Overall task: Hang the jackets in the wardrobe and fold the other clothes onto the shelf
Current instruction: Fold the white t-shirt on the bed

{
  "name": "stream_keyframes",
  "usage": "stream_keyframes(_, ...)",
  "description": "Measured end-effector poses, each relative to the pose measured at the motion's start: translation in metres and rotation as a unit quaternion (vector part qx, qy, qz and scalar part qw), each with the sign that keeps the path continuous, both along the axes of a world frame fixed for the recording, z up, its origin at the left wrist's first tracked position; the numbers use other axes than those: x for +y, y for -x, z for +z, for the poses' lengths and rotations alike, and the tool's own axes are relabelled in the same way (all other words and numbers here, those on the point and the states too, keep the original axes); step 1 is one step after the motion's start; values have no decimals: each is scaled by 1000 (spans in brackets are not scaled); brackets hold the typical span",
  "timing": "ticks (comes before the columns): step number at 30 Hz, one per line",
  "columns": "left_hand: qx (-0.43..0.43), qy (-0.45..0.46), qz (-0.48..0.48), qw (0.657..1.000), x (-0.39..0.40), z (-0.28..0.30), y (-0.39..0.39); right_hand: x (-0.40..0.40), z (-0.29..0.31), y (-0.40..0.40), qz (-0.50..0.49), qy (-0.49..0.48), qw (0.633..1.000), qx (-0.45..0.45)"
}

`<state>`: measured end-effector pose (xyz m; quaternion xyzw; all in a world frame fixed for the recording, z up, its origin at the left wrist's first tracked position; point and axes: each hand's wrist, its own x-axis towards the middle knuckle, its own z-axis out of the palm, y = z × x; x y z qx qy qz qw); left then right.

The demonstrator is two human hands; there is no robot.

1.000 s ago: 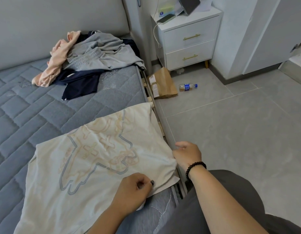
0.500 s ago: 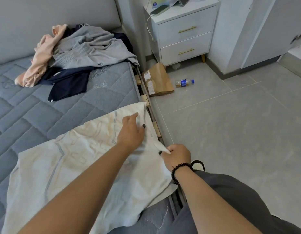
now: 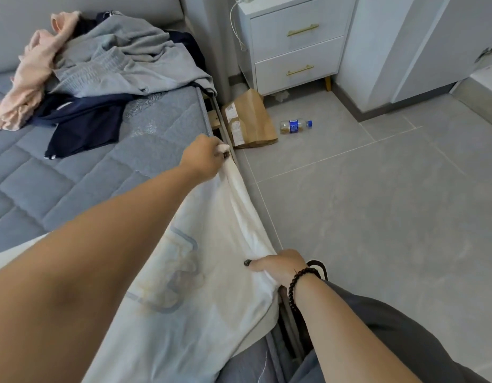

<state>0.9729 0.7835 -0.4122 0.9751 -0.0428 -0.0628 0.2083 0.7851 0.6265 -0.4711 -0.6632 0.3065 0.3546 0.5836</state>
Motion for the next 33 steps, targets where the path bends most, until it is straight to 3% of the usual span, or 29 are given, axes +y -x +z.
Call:
stream_keyframes(2,-13,112,55,992,6,0,1,-1,1,-2,-13,29,998,-48)
stream_keyframes(4,30,199,106,974,13,-4,6,0,4,-1,3,59,995,-75)
stream_keyframes(8,88,287,165,939,24,-5,15,0,11,4,64,105,988,-89)
stream_keyframes(10,73,299,164,937,31,5,18,-2,18,9,67,117,984,-118)
stream_keyframes(15,33,209,131,969,59,39,31,1,45,23,65,128,960,-240)
stream_keyframes(17,30,215,130,967,77,52,38,8,59,30,65,103,956,-266)
stream_keyframes(21,34,306,146,940,121,74,60,39,90,49,98,48,947,-303)
stream_keyframes(23,12,308,152,939,150,85,73,66,105,58,130,24,935,-329)
stream_keyframes(26,2,311,168,936,204,93,93,121,126,71,202,-8,905,-373)
stream_keyframes(33,22,393,278,876,336,89,152,269,127,102,385,-37,835,-392)
